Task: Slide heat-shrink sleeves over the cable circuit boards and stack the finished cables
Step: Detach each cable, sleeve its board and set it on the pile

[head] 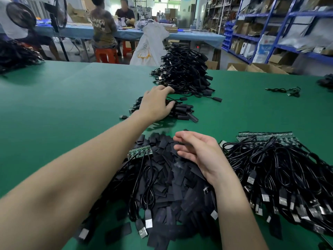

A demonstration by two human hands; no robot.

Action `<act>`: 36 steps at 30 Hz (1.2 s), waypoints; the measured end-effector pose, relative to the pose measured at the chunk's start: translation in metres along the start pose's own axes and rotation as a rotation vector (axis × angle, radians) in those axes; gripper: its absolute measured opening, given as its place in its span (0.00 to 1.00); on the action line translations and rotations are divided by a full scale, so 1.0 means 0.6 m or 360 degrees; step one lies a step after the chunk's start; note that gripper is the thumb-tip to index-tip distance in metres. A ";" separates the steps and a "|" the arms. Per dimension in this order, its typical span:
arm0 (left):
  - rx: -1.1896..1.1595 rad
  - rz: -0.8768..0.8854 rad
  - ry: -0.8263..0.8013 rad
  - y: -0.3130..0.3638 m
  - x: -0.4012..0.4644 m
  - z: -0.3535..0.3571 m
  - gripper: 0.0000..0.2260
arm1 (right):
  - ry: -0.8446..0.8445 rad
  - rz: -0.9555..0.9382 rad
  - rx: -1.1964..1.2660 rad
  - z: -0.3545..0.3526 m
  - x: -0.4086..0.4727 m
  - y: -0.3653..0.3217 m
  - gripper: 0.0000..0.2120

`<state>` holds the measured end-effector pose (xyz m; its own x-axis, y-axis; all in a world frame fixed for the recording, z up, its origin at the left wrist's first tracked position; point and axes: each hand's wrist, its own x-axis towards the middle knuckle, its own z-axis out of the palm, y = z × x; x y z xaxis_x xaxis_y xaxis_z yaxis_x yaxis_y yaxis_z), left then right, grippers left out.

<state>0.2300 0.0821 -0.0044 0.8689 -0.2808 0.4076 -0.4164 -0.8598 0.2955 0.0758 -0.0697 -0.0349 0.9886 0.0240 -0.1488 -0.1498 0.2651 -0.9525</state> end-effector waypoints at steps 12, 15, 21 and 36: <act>0.0075 -0.0287 -0.0118 -0.008 -0.187 -0.040 0.14 | -0.0033 -0.0177 -0.0272 0.027 -0.002 -0.006 0.07; 0.0229 -0.0360 -0.0235 -0.014 -0.186 -0.047 0.18 | -0.0072 -0.0157 -0.0432 0.038 -0.003 -0.002 0.06; 0.0097 -0.0450 -0.0350 -0.015 -0.192 -0.035 0.22 | -0.0093 -0.0163 -0.0704 0.052 -0.005 0.006 0.03; -0.0436 -0.0577 0.0149 0.026 -0.182 -0.034 0.33 | -0.0051 0.0225 -0.0107 0.067 -0.010 0.003 0.08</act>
<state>0.1230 0.1082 -0.0265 0.9489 0.0676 0.3081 -0.1565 -0.7474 0.6457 0.0703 -0.0308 -0.0249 0.9574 0.0878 -0.2750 -0.2871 0.1916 -0.9385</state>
